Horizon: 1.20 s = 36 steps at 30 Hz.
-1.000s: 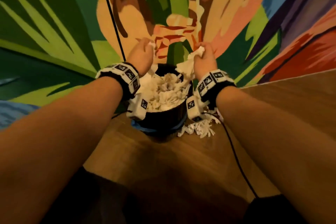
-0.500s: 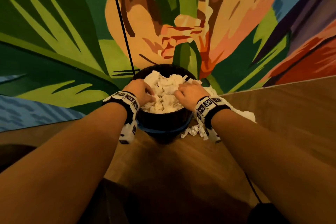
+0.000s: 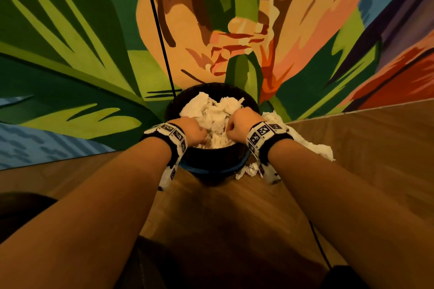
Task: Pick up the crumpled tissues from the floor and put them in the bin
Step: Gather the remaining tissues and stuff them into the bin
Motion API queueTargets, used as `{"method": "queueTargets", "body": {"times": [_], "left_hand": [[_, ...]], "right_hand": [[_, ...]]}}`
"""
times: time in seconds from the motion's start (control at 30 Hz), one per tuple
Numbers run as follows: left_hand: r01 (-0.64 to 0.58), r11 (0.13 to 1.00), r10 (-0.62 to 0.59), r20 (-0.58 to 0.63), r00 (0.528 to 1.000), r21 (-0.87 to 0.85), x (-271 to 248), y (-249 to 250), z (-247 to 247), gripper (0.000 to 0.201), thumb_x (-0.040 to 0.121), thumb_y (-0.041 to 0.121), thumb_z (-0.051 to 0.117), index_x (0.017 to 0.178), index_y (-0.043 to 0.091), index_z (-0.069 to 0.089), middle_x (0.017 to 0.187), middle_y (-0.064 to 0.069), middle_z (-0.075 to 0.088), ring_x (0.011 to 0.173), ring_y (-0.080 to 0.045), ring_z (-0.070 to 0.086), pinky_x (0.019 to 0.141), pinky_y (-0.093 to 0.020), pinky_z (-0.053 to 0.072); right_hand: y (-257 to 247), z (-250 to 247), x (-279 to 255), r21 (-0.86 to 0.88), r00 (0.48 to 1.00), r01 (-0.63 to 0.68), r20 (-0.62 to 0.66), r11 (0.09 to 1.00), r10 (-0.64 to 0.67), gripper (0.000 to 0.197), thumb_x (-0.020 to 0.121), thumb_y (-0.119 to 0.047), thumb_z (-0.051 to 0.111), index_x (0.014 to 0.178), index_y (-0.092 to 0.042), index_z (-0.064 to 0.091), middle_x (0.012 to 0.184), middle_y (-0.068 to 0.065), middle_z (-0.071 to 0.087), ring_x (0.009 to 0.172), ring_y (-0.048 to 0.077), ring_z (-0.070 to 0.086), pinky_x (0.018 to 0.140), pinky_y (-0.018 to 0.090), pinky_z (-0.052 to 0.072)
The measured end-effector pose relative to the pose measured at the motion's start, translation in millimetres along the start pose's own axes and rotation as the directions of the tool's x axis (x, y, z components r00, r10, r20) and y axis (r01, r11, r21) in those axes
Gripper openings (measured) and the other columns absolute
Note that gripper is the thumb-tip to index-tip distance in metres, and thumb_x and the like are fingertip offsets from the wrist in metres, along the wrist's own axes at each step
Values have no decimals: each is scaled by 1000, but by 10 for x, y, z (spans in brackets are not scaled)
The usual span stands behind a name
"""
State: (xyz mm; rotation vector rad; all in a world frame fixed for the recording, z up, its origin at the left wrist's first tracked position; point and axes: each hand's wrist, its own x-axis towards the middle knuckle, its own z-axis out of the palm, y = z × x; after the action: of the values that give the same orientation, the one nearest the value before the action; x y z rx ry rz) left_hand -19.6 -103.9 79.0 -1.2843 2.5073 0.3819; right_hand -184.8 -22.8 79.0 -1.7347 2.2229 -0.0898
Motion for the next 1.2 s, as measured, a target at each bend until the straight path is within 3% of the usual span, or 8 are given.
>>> {"method": "queueTargets", "body": {"times": [0.13,0.3,0.37,0.47,0.73,1.0,1.13,1.2], "left_hand": [[40,997,-43,33,999,72,53,57,59,60,93,59,38,120,11,62,129,-19,58,108,-31,56,87,-30,42],[50,992,-56,54,997,117,47,140,111,75,91,69,34,134,11,54,141,-19,50,123,-32,50,96,-31,39],[27,994,-31,30,999,108,48,151,83,67,91,67,36,112,10,65,126,-19,60,101,-31,58,77,-29,41],[0,998,3,-40,999,64,25,172,-23,62,87,68,40,79,11,63,83,-13,62,62,-19,48,52,-27,31],[-151,988,135,-290,947,-34,-96,377,-487,46,86,48,45,58,15,59,57,-4,54,59,-25,53,53,-29,38],[-444,867,208,-645,735,-226,-338,1292,-638,41,91,39,46,54,21,47,50,4,46,49,-14,46,48,-27,28],[-552,809,339,-608,718,-202,-344,1834,-347,30,95,38,44,71,24,55,62,5,56,59,-17,54,54,-30,44],[-573,802,432,-499,751,-167,-273,2005,-81,27,98,36,41,86,22,62,75,-1,63,67,-21,57,60,-33,47]], "right_hand": [[85,16,-26,-249,1000,25,19,968,-21,46,88,-52,39,55,-19,45,60,1,47,63,20,42,89,39,35],[126,44,-77,-250,996,91,36,964,-84,47,89,-50,31,56,-19,45,59,1,47,61,17,41,91,38,35],[178,64,-133,-162,991,120,-40,979,-128,45,89,-45,37,64,-17,61,60,0,56,62,18,49,88,37,37],[237,42,-230,-27,971,170,-165,985,-172,31,89,-35,45,103,-34,73,79,-4,70,76,18,59,91,31,43],[449,-215,-429,177,881,302,-426,937,-204,35,84,-14,55,110,-30,71,91,-18,72,90,2,56,88,26,47],[965,-310,-508,550,787,183,-578,815,214,23,80,-23,57,91,-37,72,80,-16,70,75,-1,63,74,19,50],[1305,-151,-554,656,755,60,-523,752,396,19,83,-14,61,87,-31,69,75,-5,68,63,5,56,53,9,40],[1497,0,-581,635,793,-50,-444,771,417,22,83,-8,60,94,-24,70,83,1,68,73,12,59,59,10,43]]}}
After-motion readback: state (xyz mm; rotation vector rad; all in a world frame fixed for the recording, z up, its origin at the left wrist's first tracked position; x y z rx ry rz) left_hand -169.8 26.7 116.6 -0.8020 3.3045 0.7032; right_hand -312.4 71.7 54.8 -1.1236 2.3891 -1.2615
